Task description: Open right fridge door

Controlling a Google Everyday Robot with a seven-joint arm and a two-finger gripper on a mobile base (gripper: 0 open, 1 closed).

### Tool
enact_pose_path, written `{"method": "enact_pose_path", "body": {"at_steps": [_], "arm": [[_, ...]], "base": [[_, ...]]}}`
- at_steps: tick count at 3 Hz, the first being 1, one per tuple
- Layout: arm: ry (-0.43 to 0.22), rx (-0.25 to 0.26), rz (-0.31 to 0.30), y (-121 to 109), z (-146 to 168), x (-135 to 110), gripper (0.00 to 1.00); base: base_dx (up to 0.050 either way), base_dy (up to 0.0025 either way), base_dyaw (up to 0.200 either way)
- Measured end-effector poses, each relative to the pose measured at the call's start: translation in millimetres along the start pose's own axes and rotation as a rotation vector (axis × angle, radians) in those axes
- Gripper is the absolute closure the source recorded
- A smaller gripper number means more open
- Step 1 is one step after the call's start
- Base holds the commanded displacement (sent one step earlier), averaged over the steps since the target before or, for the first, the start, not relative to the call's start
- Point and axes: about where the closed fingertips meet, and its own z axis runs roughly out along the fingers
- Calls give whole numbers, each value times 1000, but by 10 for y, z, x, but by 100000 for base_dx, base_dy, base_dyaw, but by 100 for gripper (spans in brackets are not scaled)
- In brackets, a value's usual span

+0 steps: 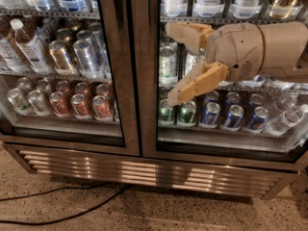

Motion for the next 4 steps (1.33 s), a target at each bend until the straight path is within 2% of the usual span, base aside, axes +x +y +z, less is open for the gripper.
{"method": "enact_pose_path", "body": {"at_steps": [1, 2, 3, 4], "arm": [[0, 0, 0, 1, 2, -1, 0], [0, 0, 0, 1, 2, -1, 0], [0, 0, 0, 1, 2, -1, 0], [0, 0, 0, 1, 2, -1, 19]], "base": [[4951, -1, 21], [0, 0, 19804], [0, 0, 0], [0, 0, 0]]}}
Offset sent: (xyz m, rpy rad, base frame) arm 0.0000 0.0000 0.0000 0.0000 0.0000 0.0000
